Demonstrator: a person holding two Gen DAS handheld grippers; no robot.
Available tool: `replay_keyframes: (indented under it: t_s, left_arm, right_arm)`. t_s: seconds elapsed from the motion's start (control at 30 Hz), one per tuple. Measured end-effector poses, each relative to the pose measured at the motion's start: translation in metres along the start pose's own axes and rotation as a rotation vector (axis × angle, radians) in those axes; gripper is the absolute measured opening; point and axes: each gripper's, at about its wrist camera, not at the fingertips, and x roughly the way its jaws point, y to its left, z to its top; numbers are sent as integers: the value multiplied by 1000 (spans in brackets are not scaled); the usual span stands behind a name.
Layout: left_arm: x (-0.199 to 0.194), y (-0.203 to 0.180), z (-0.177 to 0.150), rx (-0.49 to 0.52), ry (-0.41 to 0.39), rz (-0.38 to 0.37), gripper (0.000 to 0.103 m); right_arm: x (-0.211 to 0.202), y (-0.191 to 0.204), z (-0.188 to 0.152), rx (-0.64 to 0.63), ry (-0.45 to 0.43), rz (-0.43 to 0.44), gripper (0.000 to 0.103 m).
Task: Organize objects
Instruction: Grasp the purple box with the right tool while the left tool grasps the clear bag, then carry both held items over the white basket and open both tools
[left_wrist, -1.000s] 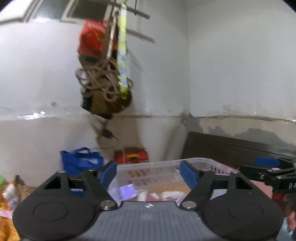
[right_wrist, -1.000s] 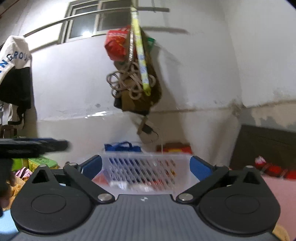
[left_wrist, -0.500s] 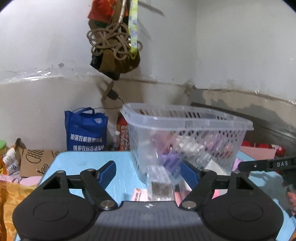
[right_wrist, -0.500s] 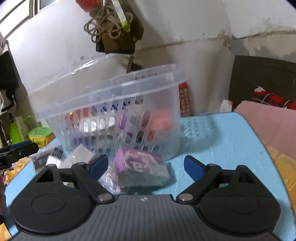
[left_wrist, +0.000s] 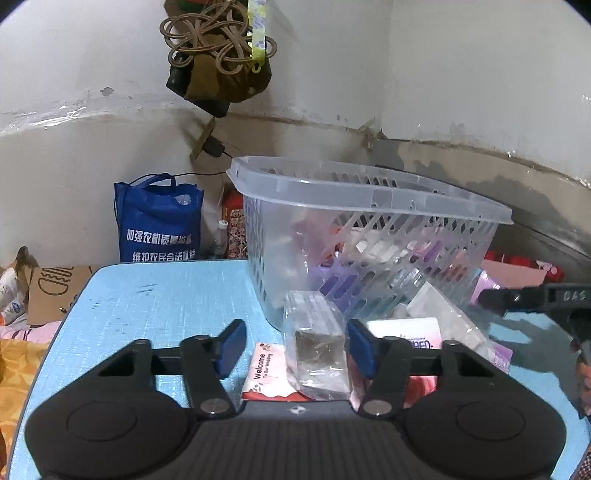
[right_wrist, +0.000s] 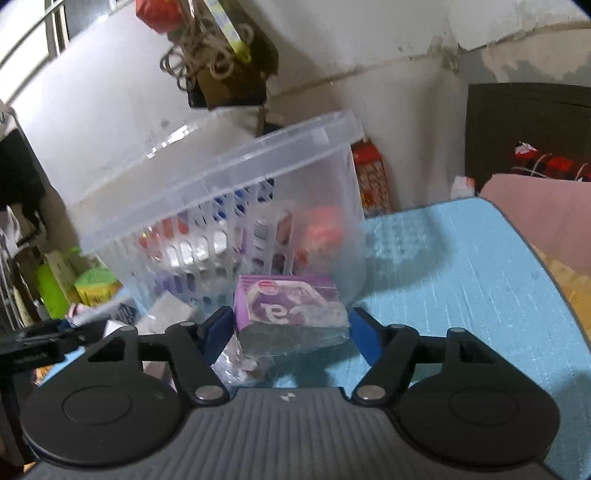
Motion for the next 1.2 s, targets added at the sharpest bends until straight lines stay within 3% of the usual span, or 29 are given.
replay_keyframes:
  t_s: [0.07, 0.1, 0.27, 0.57, 0.87, 1.0, 1.2]
  left_arm:
    - [2, -1, 1, 12, 13, -4, 39]
    - [3, -2, 1, 17, 16, -10, 36]
    - [-6, -7, -1, 41, -34, -26, 36]
    - [-25, 9, -4, -48, -152, -74, 36]
    - [-26, 11, -3, -74, -169, -68, 37]
    - [-23, 18, -4, -124, -152, -92, 37]
    - [-41, 24, -7, -189, -197, -95, 36]
  right_arm:
    - [-3, -2, 0, 20, -31, 9, 71]
    - [-6, -3, 0, 27, -50, 14, 71]
    - [-12, -2, 0, 29, -98, 24, 71]
    - [-17, -2, -2, 15, -130, 50, 71]
    - [-20, -3, -2, 19, -158, 65, 71]
    - [-23, -4, -2, 27, -175, 76, 71]
    - [-44, 1, -4, 13, -241, 47, 71]
